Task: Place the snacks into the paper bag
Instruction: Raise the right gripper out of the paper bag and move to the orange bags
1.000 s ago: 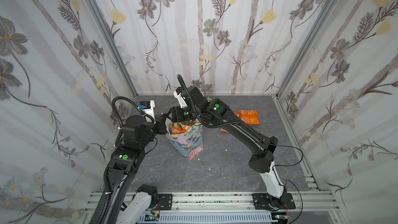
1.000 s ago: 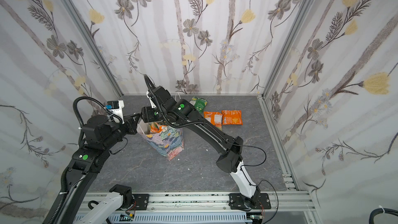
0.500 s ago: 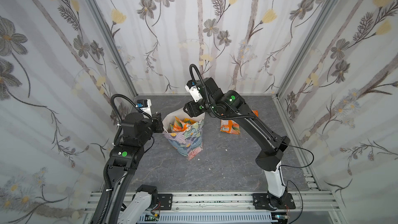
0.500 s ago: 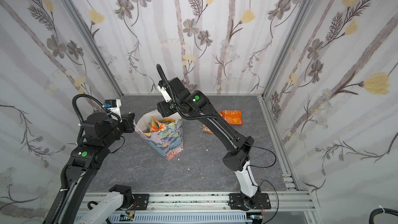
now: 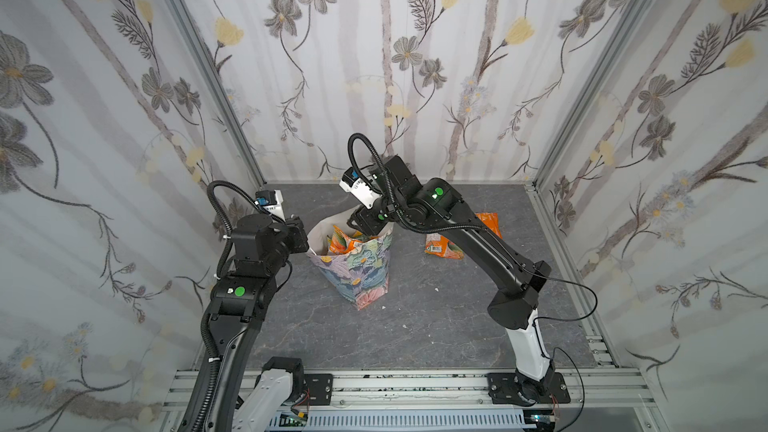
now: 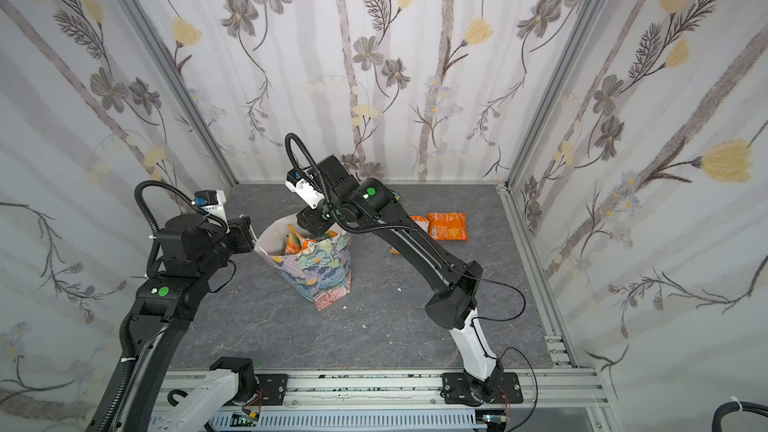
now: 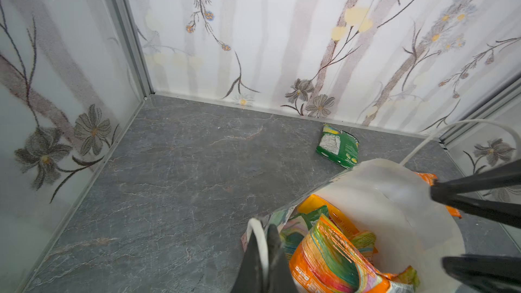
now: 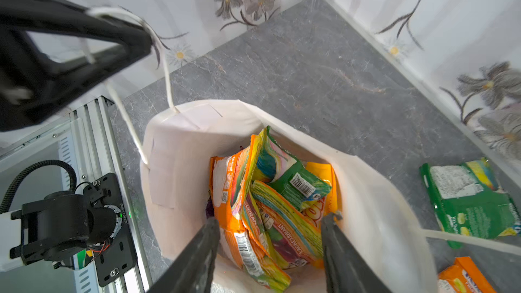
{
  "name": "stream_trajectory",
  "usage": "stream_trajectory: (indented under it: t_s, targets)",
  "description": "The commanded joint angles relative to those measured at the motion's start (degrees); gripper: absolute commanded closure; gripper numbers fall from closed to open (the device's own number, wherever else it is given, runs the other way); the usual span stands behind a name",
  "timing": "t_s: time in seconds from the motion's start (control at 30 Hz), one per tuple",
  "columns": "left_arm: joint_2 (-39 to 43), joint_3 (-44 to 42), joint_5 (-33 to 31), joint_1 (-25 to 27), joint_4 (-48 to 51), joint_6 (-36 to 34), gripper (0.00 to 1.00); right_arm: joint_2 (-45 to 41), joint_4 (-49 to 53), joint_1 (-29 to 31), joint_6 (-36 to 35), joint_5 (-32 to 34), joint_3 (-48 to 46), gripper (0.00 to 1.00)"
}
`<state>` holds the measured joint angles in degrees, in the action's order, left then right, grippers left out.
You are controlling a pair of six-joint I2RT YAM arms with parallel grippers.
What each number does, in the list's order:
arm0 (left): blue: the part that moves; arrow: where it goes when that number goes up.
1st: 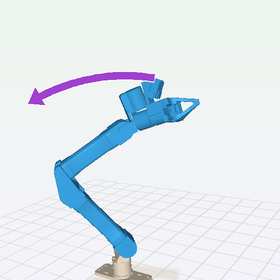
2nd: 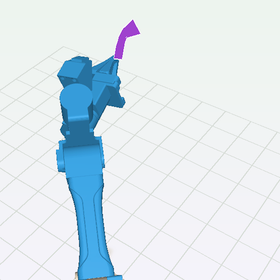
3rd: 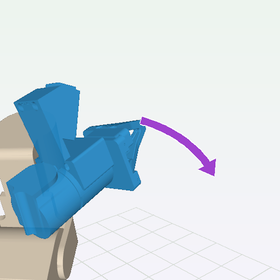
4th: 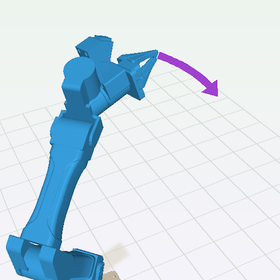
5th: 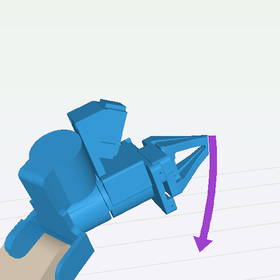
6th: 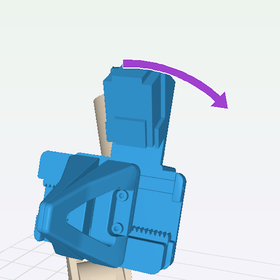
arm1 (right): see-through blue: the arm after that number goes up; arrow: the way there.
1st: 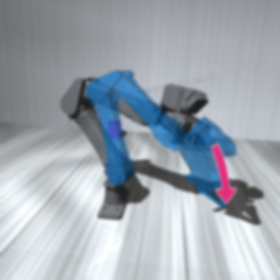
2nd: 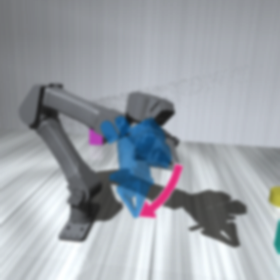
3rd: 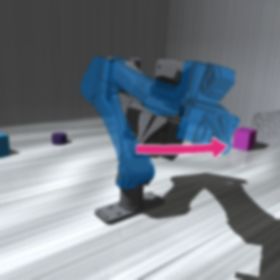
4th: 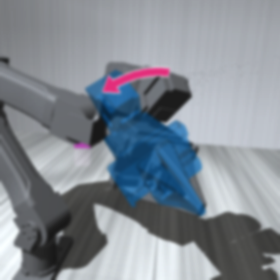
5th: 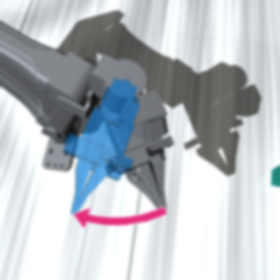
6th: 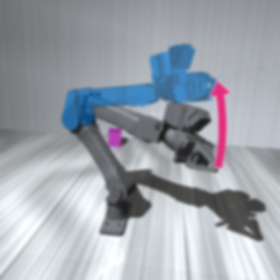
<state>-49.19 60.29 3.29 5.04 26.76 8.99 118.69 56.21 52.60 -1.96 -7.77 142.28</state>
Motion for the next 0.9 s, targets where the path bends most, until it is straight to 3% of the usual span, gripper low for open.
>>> stream_trajectory:
  t_s: [0.0,0.1,0.27,0.33,0.43,0.63,0.87]
  targets:
    - [-0.05,-0.54,-2.25,-0.99,-2.86,-0.99,1.00,-4.43,-6.36,0.18,-1.87,3.17,-0.60,0.43]
    - [0.53,-1.20,-2.24,-1.82,-4.77,-0.44,1.00,-11.25,-12.91,-0.25,-1.60,6.33,-8.71,0.43]
    - [0.81,-2.38,-1.77,-2.64,-7.57,0.24,1.00,-30.38,-35.39,-4.95,3.35,9.36,-39.61,0.41]
    - [0.74,-2.92,-1.28,-2.92,-9.10,0.56,1.00,-37.49,-42.29,-11.02,8.11,8.52,-51.10,0.40]
    - [0.19,-3.16,-0.33,-3.19,-10.45,1.10,1.00,-43.76,-44.87,-19.24,14.32,6.17,-63.09,0.39]
    - [0.03,-2.46,0.40,-3.50,-10.07,1.30,1.00,-47.24,-47.28,-29.63,20.31,0.51,-79.34,0.36]
    - [0.17,-3.34,1.40,-3.54,-9.23,1.58,1.00,-42.79,-50.39,-36.52,22.22,-1.76,-86.26,0.36]
